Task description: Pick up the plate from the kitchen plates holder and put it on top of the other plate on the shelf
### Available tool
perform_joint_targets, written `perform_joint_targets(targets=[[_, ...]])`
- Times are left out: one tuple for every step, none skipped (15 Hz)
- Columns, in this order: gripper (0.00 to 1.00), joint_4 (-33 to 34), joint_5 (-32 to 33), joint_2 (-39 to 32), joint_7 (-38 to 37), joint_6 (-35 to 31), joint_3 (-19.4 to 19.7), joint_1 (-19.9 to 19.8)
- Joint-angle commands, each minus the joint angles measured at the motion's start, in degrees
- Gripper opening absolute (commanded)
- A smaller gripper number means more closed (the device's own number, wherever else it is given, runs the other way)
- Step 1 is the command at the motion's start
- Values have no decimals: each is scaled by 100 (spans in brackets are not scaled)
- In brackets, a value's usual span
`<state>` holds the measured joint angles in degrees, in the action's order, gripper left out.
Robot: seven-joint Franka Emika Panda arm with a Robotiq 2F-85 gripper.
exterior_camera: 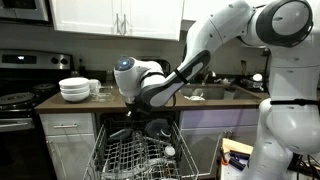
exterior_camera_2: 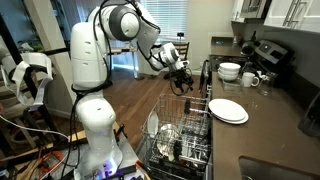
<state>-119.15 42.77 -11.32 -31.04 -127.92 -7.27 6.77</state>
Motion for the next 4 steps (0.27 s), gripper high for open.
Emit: perform_joint_targets(targets=[[100, -208, -630, 281, 315, -59, 48, 96], [96, -20, -356, 58, 82, -4, 129, 166], [97, -34, -445, 86, 95, -3, 125, 179], [100, -42, -470, 105, 100, -2, 122, 188]])
